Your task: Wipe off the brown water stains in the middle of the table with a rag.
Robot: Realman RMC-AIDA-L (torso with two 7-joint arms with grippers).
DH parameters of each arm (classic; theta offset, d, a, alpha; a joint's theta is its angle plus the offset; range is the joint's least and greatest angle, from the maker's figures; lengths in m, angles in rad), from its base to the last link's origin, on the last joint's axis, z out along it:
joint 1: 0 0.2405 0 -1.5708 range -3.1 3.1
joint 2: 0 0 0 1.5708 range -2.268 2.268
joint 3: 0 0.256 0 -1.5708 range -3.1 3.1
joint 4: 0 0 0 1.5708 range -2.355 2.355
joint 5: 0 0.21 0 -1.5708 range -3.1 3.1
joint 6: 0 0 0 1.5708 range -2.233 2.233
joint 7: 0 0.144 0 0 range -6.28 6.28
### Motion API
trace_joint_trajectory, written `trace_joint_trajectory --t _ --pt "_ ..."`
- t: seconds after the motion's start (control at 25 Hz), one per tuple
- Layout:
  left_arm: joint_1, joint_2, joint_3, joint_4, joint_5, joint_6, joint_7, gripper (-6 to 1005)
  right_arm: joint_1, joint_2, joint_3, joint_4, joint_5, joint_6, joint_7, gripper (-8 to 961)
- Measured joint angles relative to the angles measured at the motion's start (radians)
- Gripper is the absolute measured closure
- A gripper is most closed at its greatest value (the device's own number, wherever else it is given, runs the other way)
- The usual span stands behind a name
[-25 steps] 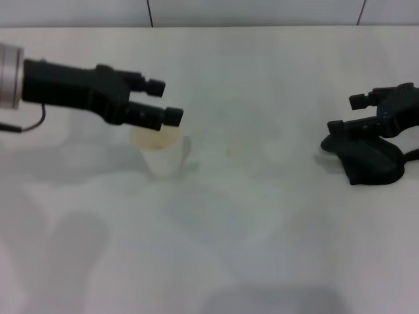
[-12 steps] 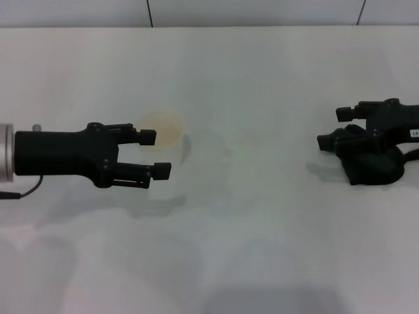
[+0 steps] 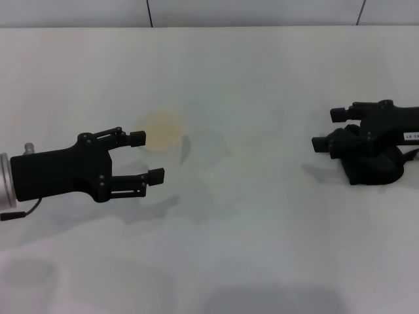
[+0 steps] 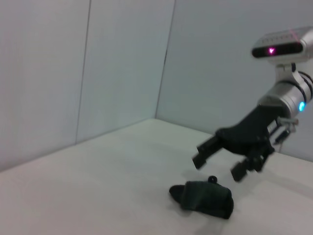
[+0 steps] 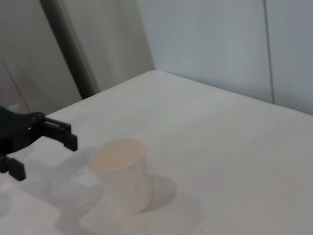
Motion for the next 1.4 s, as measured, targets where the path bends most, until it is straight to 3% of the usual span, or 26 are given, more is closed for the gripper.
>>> trace_joint_trajectory --t 0.36,0.68,1.4 --pt "-0.007 0.001 0.000 0.004 -0.005 -0.003 0.013 124 -0.007 0.000 -0.088 0.087 0.013 -0.011 -0.226 79" --pt "-0.002 0.002 0.000 0.005 0.002 0.007 -0.001 124 -0.021 -0.002 -0.041 0.082 0.074 0.016 -0.249 79" --pt "0.009 0.004 0.000 -0.003 0.028 0.015 -0.035 124 -0.022 -0.002 -0.050 0.092 0.068 0.090 -0.263 79"
